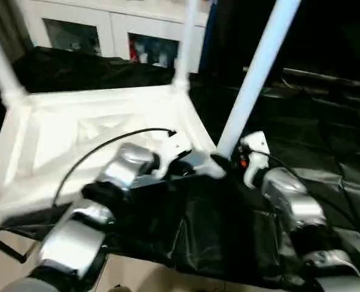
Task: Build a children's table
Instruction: Rotate leg to tighten
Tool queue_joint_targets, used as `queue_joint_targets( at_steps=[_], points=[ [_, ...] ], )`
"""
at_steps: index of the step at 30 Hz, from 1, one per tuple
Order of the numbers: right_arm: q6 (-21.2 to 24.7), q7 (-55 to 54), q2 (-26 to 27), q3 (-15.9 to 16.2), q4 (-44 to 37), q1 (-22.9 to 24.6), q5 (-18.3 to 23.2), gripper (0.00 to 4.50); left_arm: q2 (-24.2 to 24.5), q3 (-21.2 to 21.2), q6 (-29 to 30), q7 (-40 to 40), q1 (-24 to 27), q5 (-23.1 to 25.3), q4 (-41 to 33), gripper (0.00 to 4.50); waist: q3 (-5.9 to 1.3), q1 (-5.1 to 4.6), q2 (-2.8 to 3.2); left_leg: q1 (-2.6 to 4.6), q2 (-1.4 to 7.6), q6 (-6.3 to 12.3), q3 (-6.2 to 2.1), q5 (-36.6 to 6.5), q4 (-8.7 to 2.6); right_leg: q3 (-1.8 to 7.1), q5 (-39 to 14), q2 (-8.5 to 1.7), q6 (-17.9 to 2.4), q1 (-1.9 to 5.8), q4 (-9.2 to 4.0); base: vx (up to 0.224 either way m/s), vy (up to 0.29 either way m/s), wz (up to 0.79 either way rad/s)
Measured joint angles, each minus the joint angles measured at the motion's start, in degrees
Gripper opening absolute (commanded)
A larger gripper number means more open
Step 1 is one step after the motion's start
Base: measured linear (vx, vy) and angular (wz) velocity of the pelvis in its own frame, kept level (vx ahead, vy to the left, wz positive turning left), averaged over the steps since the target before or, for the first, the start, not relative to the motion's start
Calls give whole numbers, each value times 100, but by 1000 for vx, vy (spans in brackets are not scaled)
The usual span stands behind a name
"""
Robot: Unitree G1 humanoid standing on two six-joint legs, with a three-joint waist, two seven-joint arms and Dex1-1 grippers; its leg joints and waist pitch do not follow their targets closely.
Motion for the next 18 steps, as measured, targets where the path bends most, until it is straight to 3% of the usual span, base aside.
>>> queue_joint_targets(
  at_steps=[3, 7, 8, 10, 13, 14, 18],
  points=[
    [-94, -823, 360, -118, 211, -165, -122, 196, -228, 24, 21, 448, -98, 59, 191, 0, -2, -18, 0, -3, -3, 0, -10, 0, 1, -1, 0, 0, 1, -1, -6, 0, 0, 0],
    [-427, -1044, 454, -76, 300, -155, -366, 196, -295, 14, -44, 495, -104, 151, 247, 0, -14, -31, 14, -4, -9, 0, -12, 0, -1, 2, -1, -1, 2, 0, -7, 0, 0, 0],
    [-534, -999, 428, -62, 307, -122, -410, 196, -295, -5, -85, 475, -104, 158, 247, 0, -11, -27, 20, -7, -9, 1, -13, 0, -1, 1, -1, -1, 2, -1, -7, 0, 0, 0],
    [-605, -922, 396, -61, 307, -108, -408, 251, -295, -10, -119, 456, -104, 162, 251, 0, -11, -28, 35, -8, -10, 1, -11, 0, -4, 2, -1, -1, 2, -2, -7, 0, 0, 0],
    [-588, -339, 205, -53, 302, -92, -310, 270, -254, -23, -213, 347, -105, 161, 276, 0, -15, -19, 42, -8, -11, 1, -8, 0, -16, -1, 0, 0, 3, -1, -6, 0, 0, 0],
    [-585, -132, 122, -45, 302, -89, -277, 299, -230, -22, -237, 275, -106, 156, 276, 0, -13, -11, 44, -8, -10, 1, -7, 0, -25, -1, 1, 0, 3, -2, -5, 0, 0, 0],
    [-592, 709, -227, 125, 212, -30, -220, 299, -42, -67, -380, -193, -97, 143, 233, 0, -14, -6, 52, -20, -7, 1, -6, 0, -52, -9, 2, 5, 3, -4, 0, 0, 0, 0]
  ],
)
